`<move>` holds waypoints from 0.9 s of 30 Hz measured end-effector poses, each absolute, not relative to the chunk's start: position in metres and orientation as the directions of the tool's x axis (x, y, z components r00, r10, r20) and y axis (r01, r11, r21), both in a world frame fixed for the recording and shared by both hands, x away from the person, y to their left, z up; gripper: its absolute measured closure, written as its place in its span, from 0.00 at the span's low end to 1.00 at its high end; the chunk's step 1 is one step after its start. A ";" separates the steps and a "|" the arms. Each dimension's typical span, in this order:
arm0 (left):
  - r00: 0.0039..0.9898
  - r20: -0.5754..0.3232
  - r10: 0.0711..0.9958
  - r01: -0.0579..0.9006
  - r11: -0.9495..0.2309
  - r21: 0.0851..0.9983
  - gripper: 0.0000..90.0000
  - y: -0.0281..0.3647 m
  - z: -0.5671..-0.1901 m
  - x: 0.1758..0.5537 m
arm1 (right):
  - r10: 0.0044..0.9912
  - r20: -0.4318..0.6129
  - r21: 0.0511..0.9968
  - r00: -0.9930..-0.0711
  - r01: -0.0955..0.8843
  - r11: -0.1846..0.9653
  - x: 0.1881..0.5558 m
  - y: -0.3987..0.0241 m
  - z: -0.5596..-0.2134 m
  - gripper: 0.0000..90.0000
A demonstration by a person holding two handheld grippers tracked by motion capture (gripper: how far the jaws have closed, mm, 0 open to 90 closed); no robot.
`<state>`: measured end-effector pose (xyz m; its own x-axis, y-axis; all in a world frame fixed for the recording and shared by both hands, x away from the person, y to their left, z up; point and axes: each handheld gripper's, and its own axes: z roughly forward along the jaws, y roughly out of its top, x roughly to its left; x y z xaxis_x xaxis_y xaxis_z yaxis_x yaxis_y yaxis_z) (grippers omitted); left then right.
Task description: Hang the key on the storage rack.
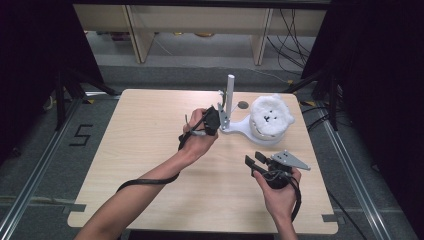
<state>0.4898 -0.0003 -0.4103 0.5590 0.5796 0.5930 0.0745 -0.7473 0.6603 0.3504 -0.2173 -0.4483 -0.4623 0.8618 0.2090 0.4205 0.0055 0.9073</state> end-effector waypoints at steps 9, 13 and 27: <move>0.571 0.572 0.589 0.084 -0.734 0.673 0.85 -0.002 -0.416 0.493 | 0.858 0.222 0.904 -0.463 0.427 -0.004 0.350 -0.216 -0.449 0.61; 0.578 0.567 0.586 0.084 -0.735 0.673 0.84 -0.003 -0.419 0.496 | 0.854 0.240 0.899 -0.462 0.438 -0.015 0.350 -0.216 -0.449 0.61; 0.643 0.443 0.625 0.127 -0.657 0.743 0.65 0.017 -0.419 0.492 | 0.863 0.241 0.896 -0.445 0.444 -0.021 0.349 -0.219 -0.450 0.60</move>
<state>0.4917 0.0174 -0.4194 0.6433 0.6245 0.4429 0.1265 -0.6573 0.7429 0.3488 -0.2193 -0.4496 -0.4450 0.8625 0.2409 0.4439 -0.0212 0.8958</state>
